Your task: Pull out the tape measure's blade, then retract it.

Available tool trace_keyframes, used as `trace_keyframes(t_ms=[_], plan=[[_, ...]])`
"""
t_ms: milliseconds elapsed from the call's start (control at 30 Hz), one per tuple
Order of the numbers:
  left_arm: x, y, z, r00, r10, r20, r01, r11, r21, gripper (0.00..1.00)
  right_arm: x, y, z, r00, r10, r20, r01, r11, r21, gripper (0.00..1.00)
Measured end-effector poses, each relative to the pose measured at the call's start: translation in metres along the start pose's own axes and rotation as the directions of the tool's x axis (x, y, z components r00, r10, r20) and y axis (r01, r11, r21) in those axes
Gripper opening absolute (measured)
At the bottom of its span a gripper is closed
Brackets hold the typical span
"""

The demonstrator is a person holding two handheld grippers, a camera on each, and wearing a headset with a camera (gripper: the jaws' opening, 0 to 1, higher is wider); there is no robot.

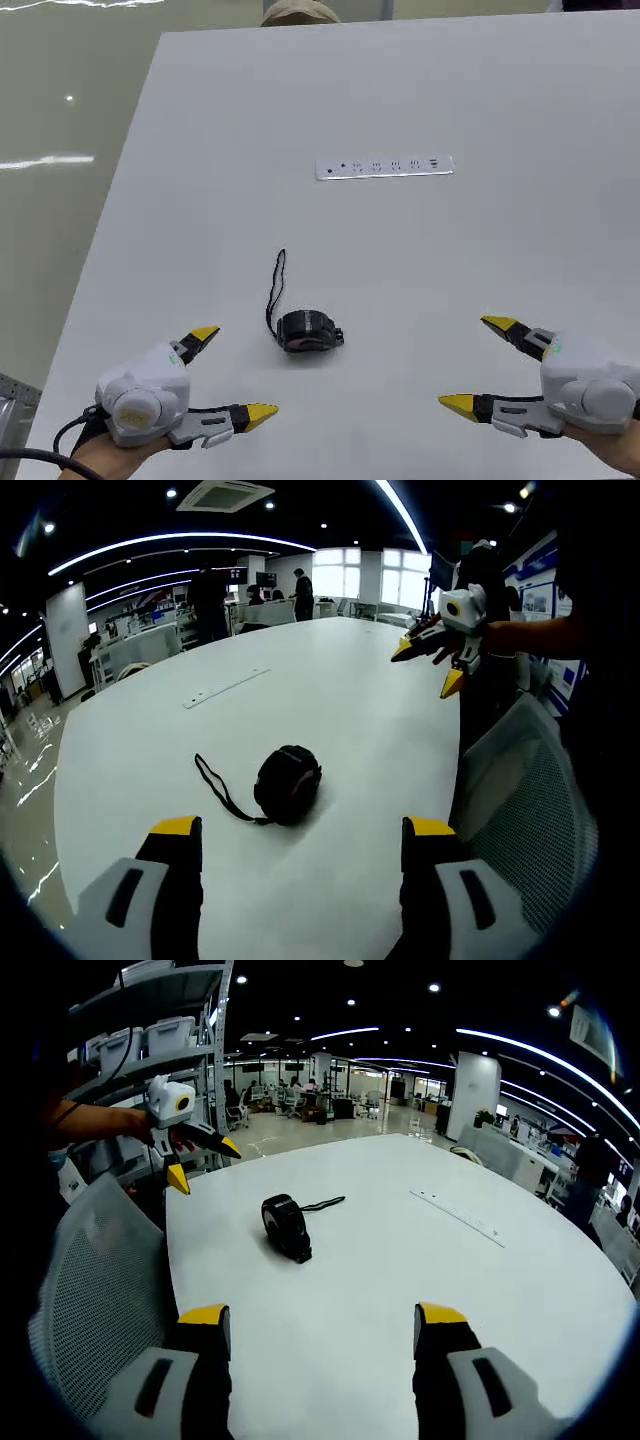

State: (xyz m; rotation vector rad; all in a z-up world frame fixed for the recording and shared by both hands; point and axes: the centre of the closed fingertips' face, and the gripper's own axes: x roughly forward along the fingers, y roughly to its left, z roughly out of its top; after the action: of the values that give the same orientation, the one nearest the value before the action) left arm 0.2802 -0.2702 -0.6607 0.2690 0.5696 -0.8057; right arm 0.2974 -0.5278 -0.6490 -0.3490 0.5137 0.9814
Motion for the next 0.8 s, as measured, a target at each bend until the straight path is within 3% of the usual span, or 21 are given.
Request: trace_keyframes(t_ms=[467, 800], plan=[[0.02, 0.006, 0.003, 0.9983, -0.052, -0.028, 0.054, 0.996, 0.068, 0.71, 0.019, -0.002, 0.007, 0.9975, 0.068, -0.019, -0.069, 0.995, -0.07, 0.67], [0.035, 0.01, 0.002, 0.9948, -0.085, -0.057, 0.092, 0.987, 0.135, 0.63, 0.034, -0.002, 0.009, 0.9923, 0.117, -0.042, -0.121, 0.986, -0.114, 0.62]])
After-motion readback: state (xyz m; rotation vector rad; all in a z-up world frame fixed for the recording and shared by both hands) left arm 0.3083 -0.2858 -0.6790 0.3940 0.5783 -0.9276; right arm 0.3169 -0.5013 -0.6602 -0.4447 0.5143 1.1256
